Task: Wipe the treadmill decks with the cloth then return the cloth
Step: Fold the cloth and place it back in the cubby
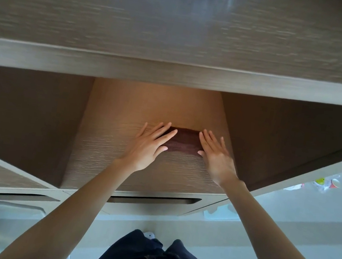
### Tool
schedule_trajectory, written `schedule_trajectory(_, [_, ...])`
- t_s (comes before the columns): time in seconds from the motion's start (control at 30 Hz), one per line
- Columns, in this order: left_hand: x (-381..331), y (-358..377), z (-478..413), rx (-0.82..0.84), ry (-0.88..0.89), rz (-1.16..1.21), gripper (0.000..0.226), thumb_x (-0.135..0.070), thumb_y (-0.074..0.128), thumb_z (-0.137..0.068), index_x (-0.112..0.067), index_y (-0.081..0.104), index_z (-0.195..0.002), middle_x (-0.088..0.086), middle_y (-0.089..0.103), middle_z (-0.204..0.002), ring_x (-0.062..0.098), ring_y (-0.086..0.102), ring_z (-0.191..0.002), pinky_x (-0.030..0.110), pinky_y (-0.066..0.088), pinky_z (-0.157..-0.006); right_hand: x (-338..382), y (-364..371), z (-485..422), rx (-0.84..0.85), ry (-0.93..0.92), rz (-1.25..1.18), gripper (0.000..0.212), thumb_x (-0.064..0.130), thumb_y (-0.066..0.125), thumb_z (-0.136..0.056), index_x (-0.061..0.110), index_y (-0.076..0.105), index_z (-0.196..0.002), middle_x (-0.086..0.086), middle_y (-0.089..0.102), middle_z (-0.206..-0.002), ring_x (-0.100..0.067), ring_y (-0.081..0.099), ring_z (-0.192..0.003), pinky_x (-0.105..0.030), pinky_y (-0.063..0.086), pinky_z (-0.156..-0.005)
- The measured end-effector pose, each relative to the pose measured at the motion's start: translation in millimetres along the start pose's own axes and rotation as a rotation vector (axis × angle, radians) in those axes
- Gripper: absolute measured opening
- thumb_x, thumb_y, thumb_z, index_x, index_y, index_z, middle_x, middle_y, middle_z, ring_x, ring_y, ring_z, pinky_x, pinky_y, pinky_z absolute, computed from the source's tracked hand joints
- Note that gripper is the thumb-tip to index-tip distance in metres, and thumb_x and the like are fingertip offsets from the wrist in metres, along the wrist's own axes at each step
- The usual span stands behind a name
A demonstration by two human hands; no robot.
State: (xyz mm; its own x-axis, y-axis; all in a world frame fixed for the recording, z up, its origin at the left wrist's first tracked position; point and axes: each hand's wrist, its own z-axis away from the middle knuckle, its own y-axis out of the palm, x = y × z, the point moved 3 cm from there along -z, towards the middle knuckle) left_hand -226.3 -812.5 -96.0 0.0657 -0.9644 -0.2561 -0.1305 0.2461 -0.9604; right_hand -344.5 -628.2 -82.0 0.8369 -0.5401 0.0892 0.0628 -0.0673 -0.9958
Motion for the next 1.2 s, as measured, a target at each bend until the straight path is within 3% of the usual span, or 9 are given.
schedule_trajectory(0.17, [-6.2,-9.8,24.1,-0.196,0.049,0.082,0.054,-0.01,0.062,-0.088,-0.02,0.045,-0.138,0.004,0.039,-0.147,0.024,0.035,-0.136,0.046,0.031,-0.111,-0.7,-9.3,25.7,-0.287,0.054,-0.114,0.044,-0.006,0.066,-0.082,-0.005,0.055,-0.125,-0.021,0.052,-0.133,-0.036,0.047,-0.126,-0.051,0.031,-0.107])
schedule_trajectory(0.3, [-11.5,-8.2,37.1,-0.268,0.069,0.089,0.049,0.001,0.064,-0.083,-0.016,0.056,-0.129,0.007,0.047,-0.141,0.025,0.044,-0.13,0.041,0.05,-0.095,9.2,-13.3,36.1,-0.481,0.074,-0.184,0.041,-0.019,0.069,-0.071,-0.009,0.065,-0.11,-0.024,0.061,-0.119,-0.038,0.06,-0.11,-0.055,0.049,-0.091])
schedule_trajectory(0.53, [-20.4,-4.5,5.0,-0.28,0.003,0.083,0.045,0.006,0.07,-0.075,-0.019,0.069,-0.113,0.004,0.06,-0.128,0.021,0.06,-0.114,0.031,0.058,-0.054,6.9,-16.8,10.8,-0.304,-0.045,-0.113,0.055,-0.02,0.075,-0.061,-0.001,0.066,-0.112,-0.017,0.064,-0.12,-0.033,0.064,-0.104,-0.039,0.056,-0.076])
schedule_trajectory(0.67, [-28.6,5.5,-32.4,-0.175,-0.004,0.124,0.041,0.004,0.06,-0.085,-0.015,0.063,-0.122,0.008,0.052,-0.136,0.024,0.053,-0.123,0.04,0.058,-0.075,-25.8,-16.4,-12.9,-0.225,0.083,-0.067,0.058,-0.023,0.056,-0.076,0.001,0.055,-0.128,-0.015,0.05,-0.137,-0.027,0.05,-0.126,-0.029,0.032,-0.106])
schedule_trajectory(0.73, [-29.4,8.5,-57.0,-0.104,-0.019,0.082,0.041,-0.005,0.05,-0.094,-0.015,0.051,-0.133,0.009,0.037,-0.148,0.024,0.038,-0.135,0.04,0.044,-0.1,-32.3,-14.3,-27.9,-0.193,0.162,-0.05,0.058,-0.02,0.045,-0.084,0.004,0.044,-0.137,-0.011,0.037,-0.148,-0.022,0.033,-0.138,-0.024,0.018,-0.113])
schedule_trajectory(0.8, [-29.6,7.5,-72.2,-0.087,-0.043,0.004,0.042,-0.015,0.045,-0.097,-0.014,0.044,-0.139,0.009,0.028,-0.153,0.023,0.026,-0.141,0.039,0.028,-0.112,-31.0,-16.2,-32.6,-0.194,0.197,-0.054,0.056,-0.019,0.044,-0.084,0.001,0.045,-0.136,-0.015,0.038,-0.147,-0.025,0.03,-0.14,-0.031,0.024,-0.114])
schedule_trajectory(0.9, [-35.3,6.1,-57.4,-0.184,0.0,0.025,0.045,-0.011,0.055,-0.088,-0.005,0.051,-0.132,0.013,0.04,-0.146,0.027,0.037,-0.135,0.042,0.03,-0.112,-19.0,-17.9,-11.0,-0.332,0.17,-0.121,0.052,-0.023,0.059,-0.069,-0.006,0.061,-0.118,-0.023,0.056,-0.127,-0.037,0.051,-0.122,-0.043,0.05,-0.094])
schedule_trajectory(1.0, [-39.2,20.8,-34.2,-0.14,0.052,0.002,0.049,-0.018,0.051,-0.091,-0.008,0.043,-0.138,0.01,0.034,-0.149,0.024,0.031,-0.138,0.039,0.026,-0.114,-7.6,-4.8,-0.7,-0.264,0.174,-0.174,0.049,-0.016,0.066,-0.072,-0.007,0.06,-0.119,-0.023,0.056,-0.128,-0.036,0.052,-0.121,-0.044,0.054,-0.087])
schedule_trajectory(1.2, [-29.9,32.3,-68.6,0.008,-0.116,-0.052,0.052,-0.035,0.026,-0.1,-0.013,0.021,-0.148,0.001,0.01,-0.158,0.013,0.005,-0.145,0.036,0.009,-0.118,-24.0,8.2,-47.2,-0.121,0.248,-0.145,0.048,0.018,0.035,-0.101,0.004,0.026,-0.146,-0.012,0.015,-0.156,-0.02,0.006,-0.146,-0.025,0.013,-0.114])
